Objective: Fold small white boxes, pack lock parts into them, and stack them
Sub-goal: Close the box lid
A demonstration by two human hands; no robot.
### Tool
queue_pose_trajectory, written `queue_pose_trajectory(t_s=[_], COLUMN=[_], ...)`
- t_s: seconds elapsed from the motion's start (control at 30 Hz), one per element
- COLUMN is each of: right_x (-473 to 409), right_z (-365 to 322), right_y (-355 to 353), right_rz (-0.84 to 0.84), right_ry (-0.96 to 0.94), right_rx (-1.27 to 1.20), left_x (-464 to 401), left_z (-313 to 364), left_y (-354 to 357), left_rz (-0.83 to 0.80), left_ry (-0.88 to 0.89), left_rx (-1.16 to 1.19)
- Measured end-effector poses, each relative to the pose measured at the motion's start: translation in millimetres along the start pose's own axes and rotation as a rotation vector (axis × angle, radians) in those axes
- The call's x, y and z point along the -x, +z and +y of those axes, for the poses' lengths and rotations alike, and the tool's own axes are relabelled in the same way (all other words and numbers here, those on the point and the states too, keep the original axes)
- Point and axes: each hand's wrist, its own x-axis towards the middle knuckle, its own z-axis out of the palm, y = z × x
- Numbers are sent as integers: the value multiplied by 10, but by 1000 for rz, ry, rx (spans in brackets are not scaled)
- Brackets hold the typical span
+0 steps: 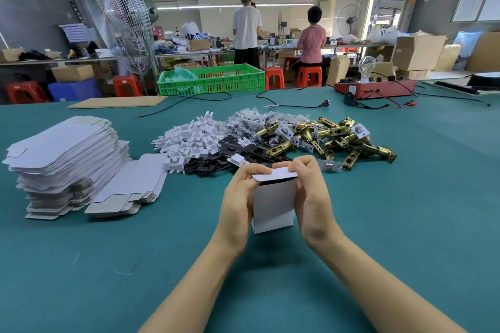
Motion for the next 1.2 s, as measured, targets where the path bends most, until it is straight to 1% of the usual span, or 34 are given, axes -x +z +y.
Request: queue_pose_trajectory(t_s=[0.07,0.17,0.33,0.43,0.6,0.83,1.2], right_x=[3,0,5,14,20,40,56], right_z=[24,64,113,138,168,185,199], right_y=[-8,-32,-51,-32,-13,38,11], right_rz=[-1,-1,2,25,57,82,108], right_ry=[-12,-24,-80,-139,-214,-235,-320], right_rx=[58,136,234,279,372,380,401], left_x=[33,58,54,53,39,37,30], left_z=[-4,8,-64,-90,-71,-61,-97], left_y=[9,28,36,41,42,33,-21], left_rz=[-6,6,145,172,153,123,134], left_ry=[10,56,122,158,199,212,207], left_rx=[16,-71,-185,-230,-327,-334,-353])
